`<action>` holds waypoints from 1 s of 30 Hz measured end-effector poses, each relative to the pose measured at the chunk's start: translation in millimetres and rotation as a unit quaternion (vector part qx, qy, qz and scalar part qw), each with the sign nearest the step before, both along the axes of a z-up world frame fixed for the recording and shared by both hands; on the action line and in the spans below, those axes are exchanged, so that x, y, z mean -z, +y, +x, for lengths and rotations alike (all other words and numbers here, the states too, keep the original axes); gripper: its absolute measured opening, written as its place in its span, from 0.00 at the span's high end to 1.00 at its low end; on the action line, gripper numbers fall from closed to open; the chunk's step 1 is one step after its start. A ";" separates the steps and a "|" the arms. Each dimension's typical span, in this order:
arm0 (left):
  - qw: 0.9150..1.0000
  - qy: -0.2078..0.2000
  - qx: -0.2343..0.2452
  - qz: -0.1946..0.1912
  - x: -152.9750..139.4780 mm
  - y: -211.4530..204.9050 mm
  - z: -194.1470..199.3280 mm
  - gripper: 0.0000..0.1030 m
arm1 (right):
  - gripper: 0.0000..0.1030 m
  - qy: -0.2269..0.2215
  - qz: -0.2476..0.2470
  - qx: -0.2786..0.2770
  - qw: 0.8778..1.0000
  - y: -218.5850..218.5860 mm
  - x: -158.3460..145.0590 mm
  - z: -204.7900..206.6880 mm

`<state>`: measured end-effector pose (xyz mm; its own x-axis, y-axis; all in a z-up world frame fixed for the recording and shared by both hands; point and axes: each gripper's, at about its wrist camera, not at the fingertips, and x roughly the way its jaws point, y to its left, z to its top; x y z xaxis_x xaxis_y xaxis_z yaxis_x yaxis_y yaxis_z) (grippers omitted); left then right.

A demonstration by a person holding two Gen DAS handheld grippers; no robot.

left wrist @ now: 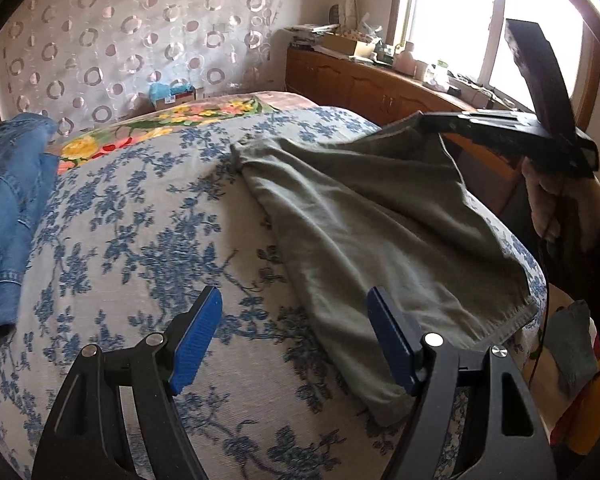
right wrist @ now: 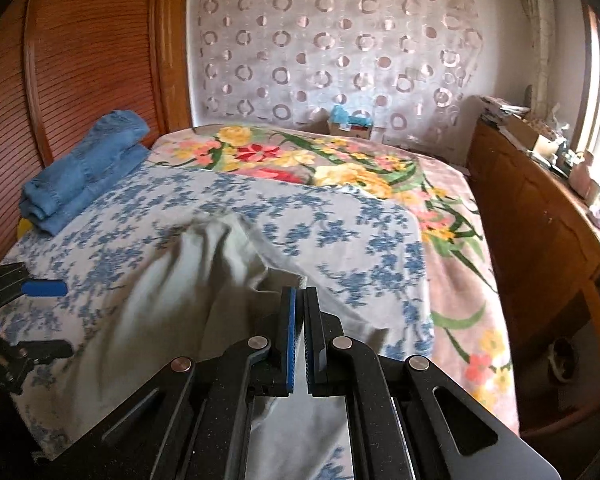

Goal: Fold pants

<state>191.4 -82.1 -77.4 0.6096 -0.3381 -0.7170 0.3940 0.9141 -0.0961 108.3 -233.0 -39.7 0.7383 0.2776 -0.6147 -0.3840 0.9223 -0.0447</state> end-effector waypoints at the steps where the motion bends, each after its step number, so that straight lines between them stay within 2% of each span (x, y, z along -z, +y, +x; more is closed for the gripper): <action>1: 1.000 0.001 0.002 0.001 1.1 -2.2 -0.3 0.26 | 0.97 0.000 -0.002 0.006 1.000 -2.1 1.4 1.7; 10: 1.000 0.013 0.005 0.007 9.8 -11.6 -0.4 0.26 | 0.97 0.024 -0.025 0.059 0.998 -14.5 24.0 34.4; 14: 1.000 0.017 0.004 0.008 12.7 -12.1 -0.1 0.26 | 0.97 0.037 -0.013 0.070 0.997 -15.4 26.5 45.7; 16: 1.000 0.019 0.004 0.010 14.4 -12.7 0.8 0.26 | 0.89 0.036 -0.015 0.078 0.996 -15.0 25.5 48.4; 17: 1.000 0.021 0.004 0.011 15.8 -12.8 1.6 0.26 | 0.81 0.037 -0.007 0.078 0.996 -15.3 25.1 49.0; 18: 1.000 0.022 0.004 0.012 16.9 -13.3 1.8 0.26 | 0.78 0.039 0.003 0.076 0.996 -17.2 24.0 48.4; 23: 0.999 0.028 0.004 0.021 22.2 -16.1 4.1 0.26 | 0.74 0.053 0.011 0.049 0.997 -18.2 32.3 51.1; 27: 0.999 0.024 0.006 0.030 23.5 -18.7 3.6 0.24 | 0.68 0.069 -0.004 0.029 0.997 -15.6 39.4 59.6; 30: 0.999 0.022 0.005 0.034 24.1 -19.7 3.0 0.24 | 0.68 0.074 -0.024 0.034 0.996 -13.5 42.1 65.5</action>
<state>194.3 -101.9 -101.5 0.5731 -0.2941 -0.7649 0.4007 0.9148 -0.0515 173.9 -246.5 -81.8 0.6540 0.1978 -0.7301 -0.3262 0.9446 -0.0363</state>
